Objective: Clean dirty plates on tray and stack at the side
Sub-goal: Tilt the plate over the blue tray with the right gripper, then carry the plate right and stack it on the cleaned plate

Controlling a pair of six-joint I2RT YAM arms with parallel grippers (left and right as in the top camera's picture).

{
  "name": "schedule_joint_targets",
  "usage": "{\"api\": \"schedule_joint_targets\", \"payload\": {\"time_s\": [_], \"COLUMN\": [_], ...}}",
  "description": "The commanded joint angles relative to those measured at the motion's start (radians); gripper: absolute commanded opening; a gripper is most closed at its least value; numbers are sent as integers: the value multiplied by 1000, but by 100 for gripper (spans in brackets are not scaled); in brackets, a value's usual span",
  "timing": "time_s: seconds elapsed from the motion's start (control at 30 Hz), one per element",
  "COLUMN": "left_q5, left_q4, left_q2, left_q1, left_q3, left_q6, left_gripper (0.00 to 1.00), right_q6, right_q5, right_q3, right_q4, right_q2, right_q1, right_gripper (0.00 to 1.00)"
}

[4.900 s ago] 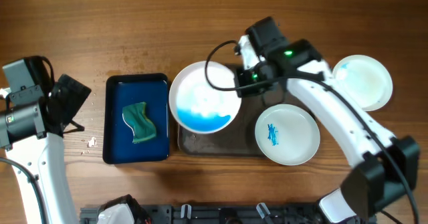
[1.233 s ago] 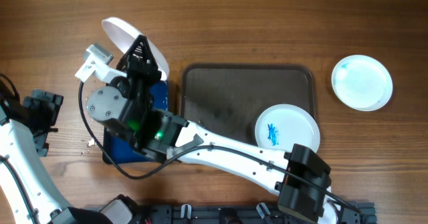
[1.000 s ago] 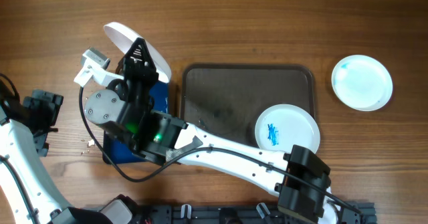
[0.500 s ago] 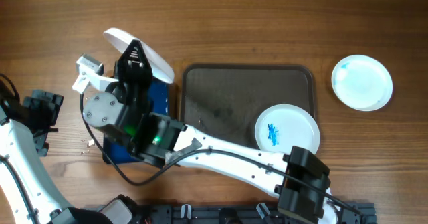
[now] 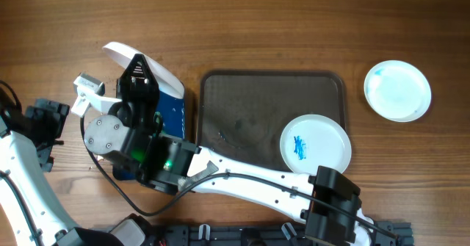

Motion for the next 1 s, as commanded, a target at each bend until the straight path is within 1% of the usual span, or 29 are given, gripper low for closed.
{"api": "schedule_joint_targets", "payload": {"time_s": [0.0, 0.03, 0.07, 0.1, 0.17, 0.2, 0.23, 0.3, 0.4, 0.47, 0.5, 0.57, 0.6, 0.67, 0.73, 0.77, 0.83, 0.93, 0.97], "left_q5": [9, 9, 9, 9, 13, 16, 16, 16, 16, 17, 16, 16, 17, 17, 17, 17, 17, 22, 24], "left_q4": [-1, -4, -3, 6, 16, 14, 4, 4, 6, 3, 2, 0, 1, 5, 8, 8, 7, 8, 11], "left_q2": [5, 5, 5, 5, 5, 5, 5, 5, 5, 6, 6, 6, 6, 7, 8, 11, 19, 24, 24], "left_q1": [7, 7, 7, 7, 7, 7, 7, 7, 7, 7, 6, 6, 6, 6, 6, 6, 6, 5, -1], "left_q3": [8, 8, 8, 7, 8, 8, 8, 7, 7, 7, 7, 7, 6, 2, -5, -6, -6, -6, -6], "left_q6": [-10, -9, -10, -10, -10, -10, -10, -9, -9, -10, -10, -10, -10, -10, -10, -10, -10, -10, -10], "left_gripper": [100, 100, 100, 100, 100, 100, 100, 100, 100, 100, 100, 100, 100, 100, 100, 100, 100, 100, 100], "right_q6": [111, 135, 129, 146, 206, 266, 311, 318, 422, 569, 808, 1032, 1220, 1360, 1452, 1483, 1493, 1501, 1531], "right_q5": [-22, -5, 39, 61, 34, -3, 0, 52, 64, 32, -70, -255, -441, -632, -786, -871, -969, -1043, -1045], "right_q3": [9, 9, 9, 9, 9, 9, 9, 9, 9, 9, 10, 12, 12, 12, 12, 12, 12, 12, 12], "right_q4": [-66, -108, -151, -153, -163, -184, -232, -247, -316, -441, -636, -823, -939, -1019, -1071, -1095, -1114, -1147, -1182], "right_q2": [-2, -2, -1, -2, -2, -2, -1, -2, -2, -2, -5, -12, -16, -21, -27, -39, -63, -113, -133], "right_q1": [-39, -59, -55, -33, -20, -31, -33, -3, -16, -24, -67, -119, -184, -272, -363, -436, -540, -700, -779], "right_gripper": [3, 4, 4, 5, 4, 4, 4, 4, 4, 4, 4, 4, 4, 4, 4, 4, 4, 4, 4]}}
